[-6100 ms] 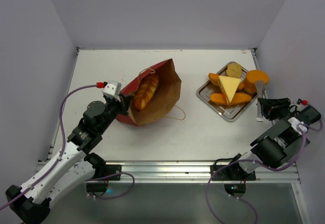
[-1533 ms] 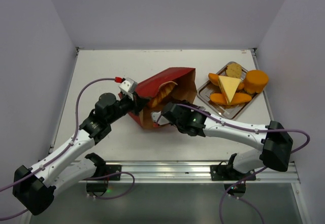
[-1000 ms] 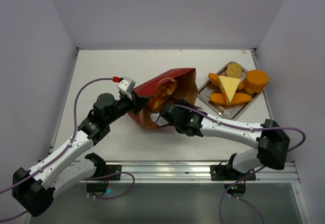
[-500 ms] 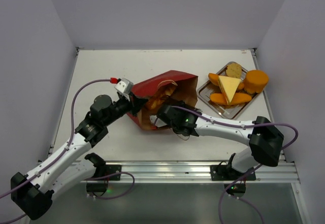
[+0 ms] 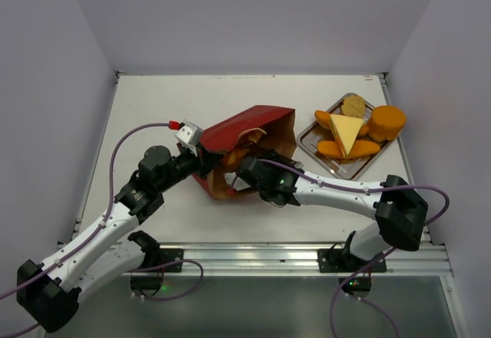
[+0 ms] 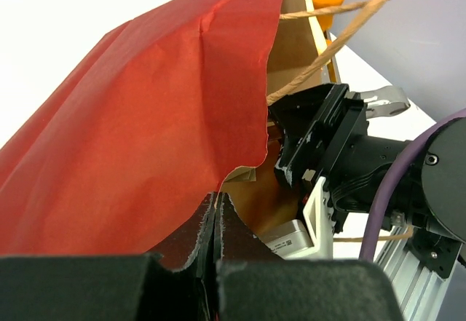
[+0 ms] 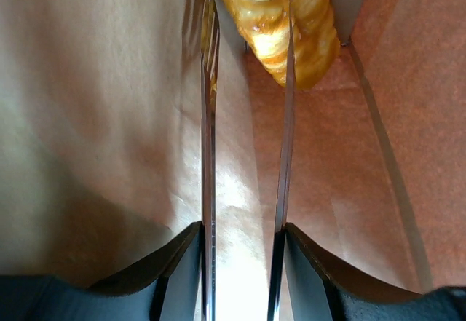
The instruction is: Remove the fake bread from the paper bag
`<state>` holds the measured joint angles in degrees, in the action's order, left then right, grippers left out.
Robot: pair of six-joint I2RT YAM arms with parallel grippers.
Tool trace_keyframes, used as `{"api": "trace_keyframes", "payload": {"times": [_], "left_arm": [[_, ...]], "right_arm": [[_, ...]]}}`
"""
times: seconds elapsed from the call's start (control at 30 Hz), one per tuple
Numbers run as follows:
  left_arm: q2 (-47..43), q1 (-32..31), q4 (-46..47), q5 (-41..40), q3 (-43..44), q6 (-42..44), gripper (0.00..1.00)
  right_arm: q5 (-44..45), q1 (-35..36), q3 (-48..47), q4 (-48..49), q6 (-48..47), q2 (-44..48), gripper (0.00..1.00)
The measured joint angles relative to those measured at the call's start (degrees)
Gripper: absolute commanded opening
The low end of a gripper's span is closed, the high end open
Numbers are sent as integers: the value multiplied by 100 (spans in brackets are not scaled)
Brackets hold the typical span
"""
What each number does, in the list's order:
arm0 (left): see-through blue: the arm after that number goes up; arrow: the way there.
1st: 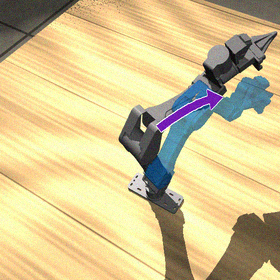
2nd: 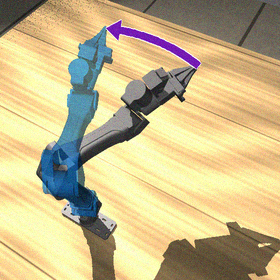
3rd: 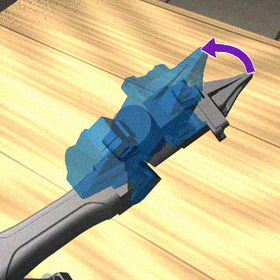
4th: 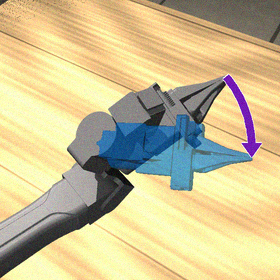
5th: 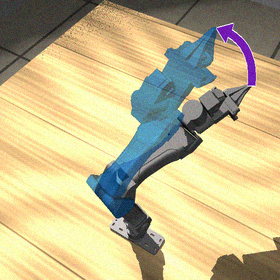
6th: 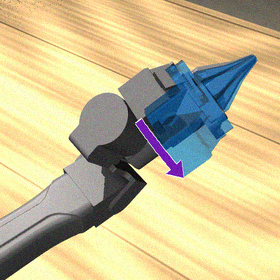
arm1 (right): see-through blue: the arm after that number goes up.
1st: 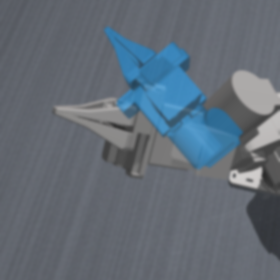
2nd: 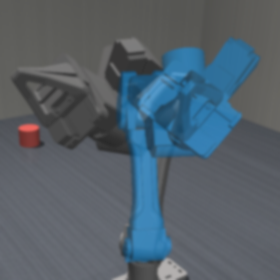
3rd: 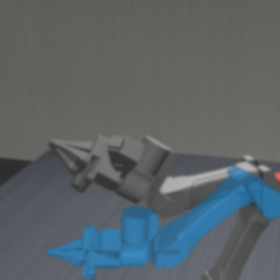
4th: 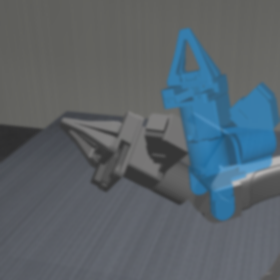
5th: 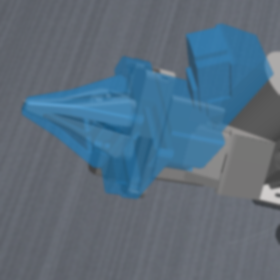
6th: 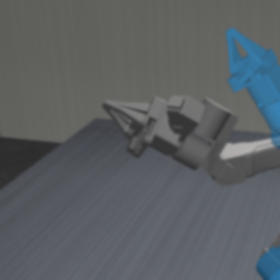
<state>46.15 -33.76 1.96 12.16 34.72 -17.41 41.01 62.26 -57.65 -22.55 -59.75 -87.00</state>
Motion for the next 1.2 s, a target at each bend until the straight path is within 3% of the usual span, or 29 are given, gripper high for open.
{"api": "trace_keyframes", "payload": {"times": [0.83,0.93,0.97,1.07,1.2], "left_arm": [[-157,0,4,72,-87,-24,0],[-173,0,2,72,-87,-28,0],[-184,0,2,70,-90,-42,0],[-223,0,0,63,-111,-48,0],[-289,2,-22,22,-225,-52,0]], "right_arm": [[-2,0,-52,-59,22,-415,50],[-2,-2,-98,-55,33,-492,38],[0,0,-116,-59,35,-511,28],[0,-7,-170,-57,66,-531,13],[-57,-33,-249,-129,155,-518,6]]}}
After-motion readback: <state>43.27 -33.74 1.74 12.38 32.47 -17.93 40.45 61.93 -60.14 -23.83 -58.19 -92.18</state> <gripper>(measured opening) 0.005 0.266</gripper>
